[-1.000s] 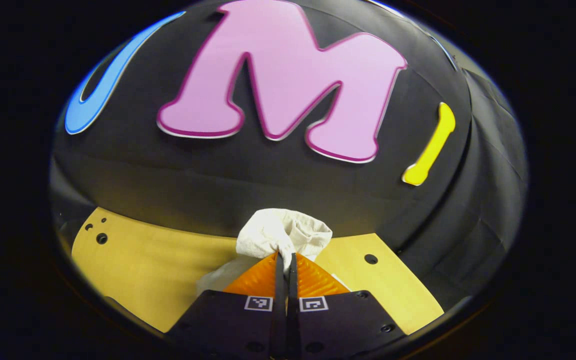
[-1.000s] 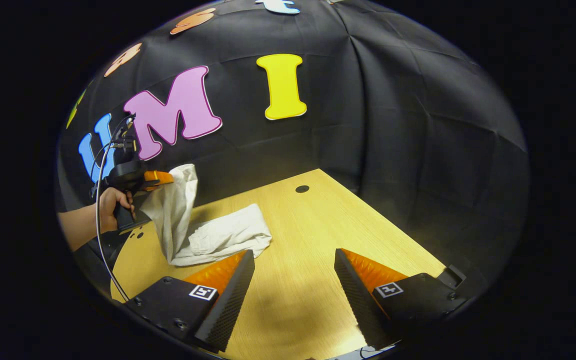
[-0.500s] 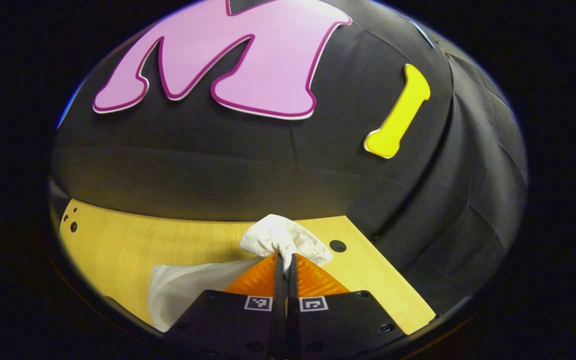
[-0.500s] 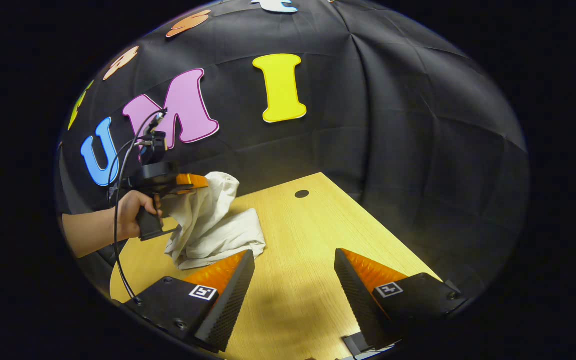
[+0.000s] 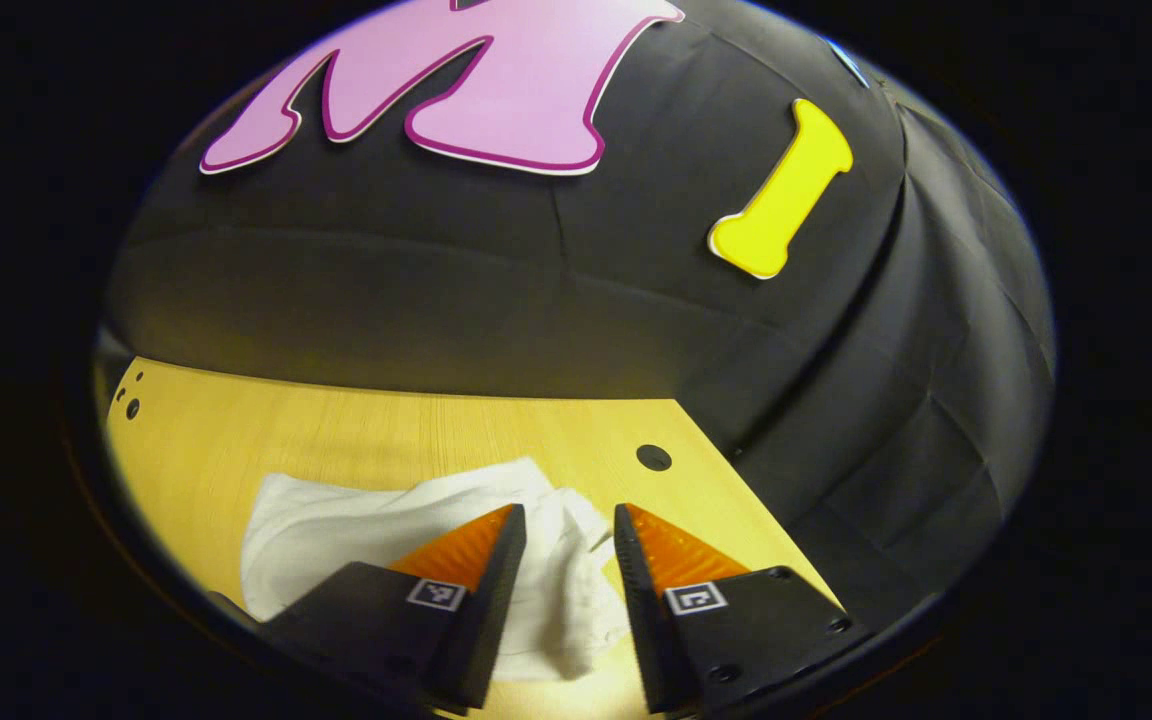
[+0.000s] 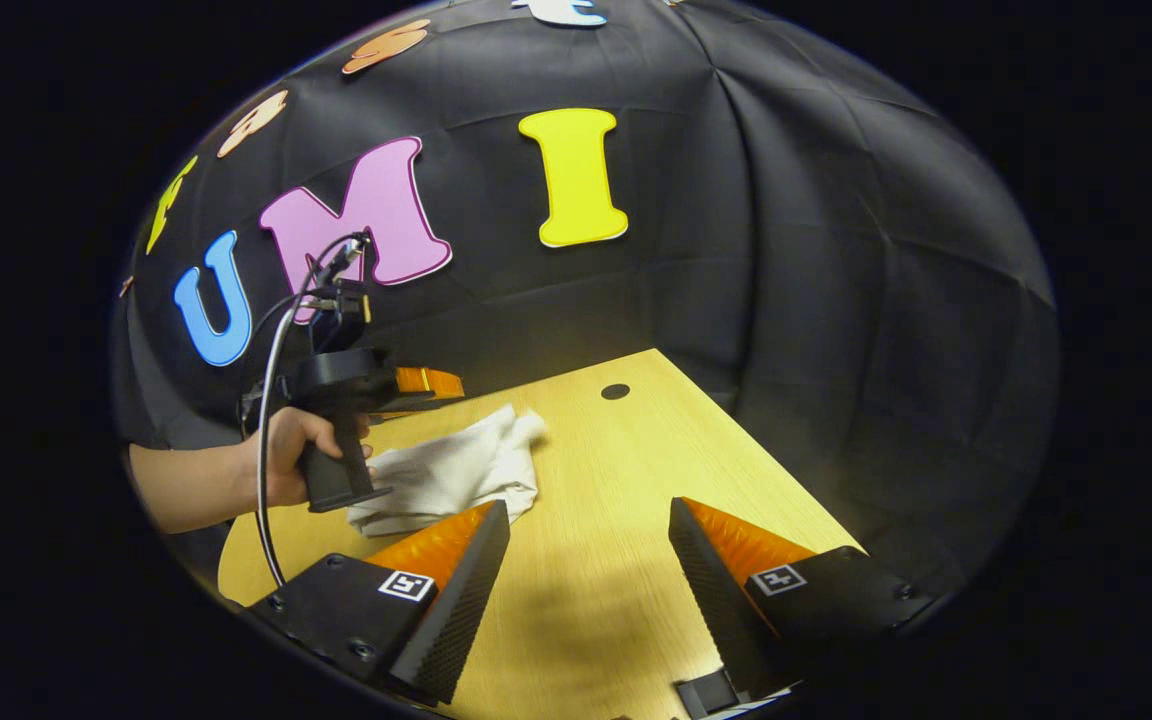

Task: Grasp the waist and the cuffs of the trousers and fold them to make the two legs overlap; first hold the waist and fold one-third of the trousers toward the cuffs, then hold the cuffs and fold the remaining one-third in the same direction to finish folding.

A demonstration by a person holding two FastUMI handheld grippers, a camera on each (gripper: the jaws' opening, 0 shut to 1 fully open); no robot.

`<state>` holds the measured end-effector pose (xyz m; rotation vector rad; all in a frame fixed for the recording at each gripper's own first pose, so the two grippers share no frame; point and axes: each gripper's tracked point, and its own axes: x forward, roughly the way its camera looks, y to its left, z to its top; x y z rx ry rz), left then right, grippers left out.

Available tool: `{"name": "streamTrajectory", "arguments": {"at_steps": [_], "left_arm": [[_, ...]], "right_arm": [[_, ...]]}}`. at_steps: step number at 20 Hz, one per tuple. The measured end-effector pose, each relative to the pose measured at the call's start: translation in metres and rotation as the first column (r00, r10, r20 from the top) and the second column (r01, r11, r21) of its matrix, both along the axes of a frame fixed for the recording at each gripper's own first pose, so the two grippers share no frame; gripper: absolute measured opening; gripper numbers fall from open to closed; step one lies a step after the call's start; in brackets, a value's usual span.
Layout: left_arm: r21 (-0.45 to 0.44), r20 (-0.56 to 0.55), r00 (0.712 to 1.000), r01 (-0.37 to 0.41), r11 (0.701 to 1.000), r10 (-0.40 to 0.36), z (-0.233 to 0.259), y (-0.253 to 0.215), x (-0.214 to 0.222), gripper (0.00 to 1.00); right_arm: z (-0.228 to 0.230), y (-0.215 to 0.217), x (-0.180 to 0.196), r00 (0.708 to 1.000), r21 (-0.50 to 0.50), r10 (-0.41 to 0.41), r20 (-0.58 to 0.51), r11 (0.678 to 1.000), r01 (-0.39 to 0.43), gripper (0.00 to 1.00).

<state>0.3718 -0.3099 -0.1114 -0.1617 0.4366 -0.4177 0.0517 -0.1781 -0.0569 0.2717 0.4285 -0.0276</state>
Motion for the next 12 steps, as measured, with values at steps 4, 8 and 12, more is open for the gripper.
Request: {"name": "streamTrajectory", "arguments": {"at_steps": [4, 8, 12], "left_arm": [[0.080, 0.076, 0.997, -0.020, 0.997, 0.014, 0.017, 0.049, -0.030, 0.96], [0.148, 0.185, 0.979, -0.108, 0.983, 0.080, 0.046, 0.119, -0.082, 0.96], [0.123, 0.248, 0.951, -0.218, 0.968, 0.182, 0.072, 0.188, -0.160, 0.96]], "right_arm": [[0.002, 0.012, 0.008, 1.000, 0.026, 0.024, -0.002, 0.999, -0.024, 0.98], [0.013, 0.038, 0.012, 0.998, 0.028, 0.057, 0.023, 0.998, -0.058, 0.99], [0.034, 0.080, 0.014, 0.988, -0.011, 0.144, 0.060, 0.990, -0.143, 0.98]]}}
